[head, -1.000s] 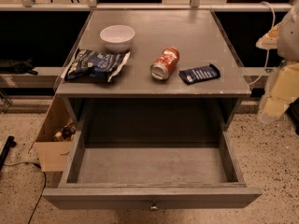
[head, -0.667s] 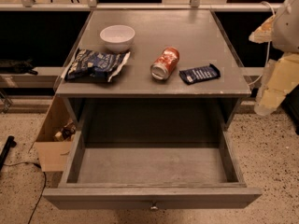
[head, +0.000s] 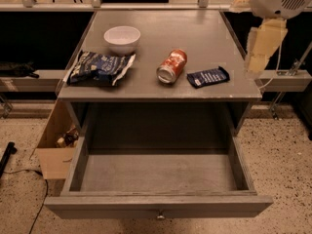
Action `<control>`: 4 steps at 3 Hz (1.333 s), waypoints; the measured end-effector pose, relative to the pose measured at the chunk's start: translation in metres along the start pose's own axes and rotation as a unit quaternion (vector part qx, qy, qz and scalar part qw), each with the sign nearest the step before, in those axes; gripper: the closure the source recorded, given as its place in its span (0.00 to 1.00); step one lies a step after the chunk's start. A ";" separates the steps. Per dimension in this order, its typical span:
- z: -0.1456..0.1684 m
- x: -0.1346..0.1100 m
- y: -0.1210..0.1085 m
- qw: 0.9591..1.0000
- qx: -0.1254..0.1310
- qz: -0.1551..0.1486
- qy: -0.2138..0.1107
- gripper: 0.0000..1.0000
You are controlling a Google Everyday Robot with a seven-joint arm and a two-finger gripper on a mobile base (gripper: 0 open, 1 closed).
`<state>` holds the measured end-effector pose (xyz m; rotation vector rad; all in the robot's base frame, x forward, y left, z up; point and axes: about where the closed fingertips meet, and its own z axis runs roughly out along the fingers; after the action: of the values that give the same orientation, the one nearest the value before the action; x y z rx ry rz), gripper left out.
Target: Place coke can into top drawer
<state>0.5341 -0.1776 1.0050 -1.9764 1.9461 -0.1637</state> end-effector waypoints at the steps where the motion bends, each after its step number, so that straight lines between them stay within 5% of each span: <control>1: 0.000 0.000 0.000 1.000 0.000 0.000 0.000 0.00; 2: 0.000 0.004 -0.015 1.000 0.007 0.009 -0.007 0.00; 4: 0.042 0.006 -0.102 0.997 0.025 -0.014 -0.070 0.00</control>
Offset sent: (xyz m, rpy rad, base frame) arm 0.0609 -0.0228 0.0181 0.0820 -0.0150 -0.0712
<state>0.6447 -0.1777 0.9995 -1.9302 1.8103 -0.0782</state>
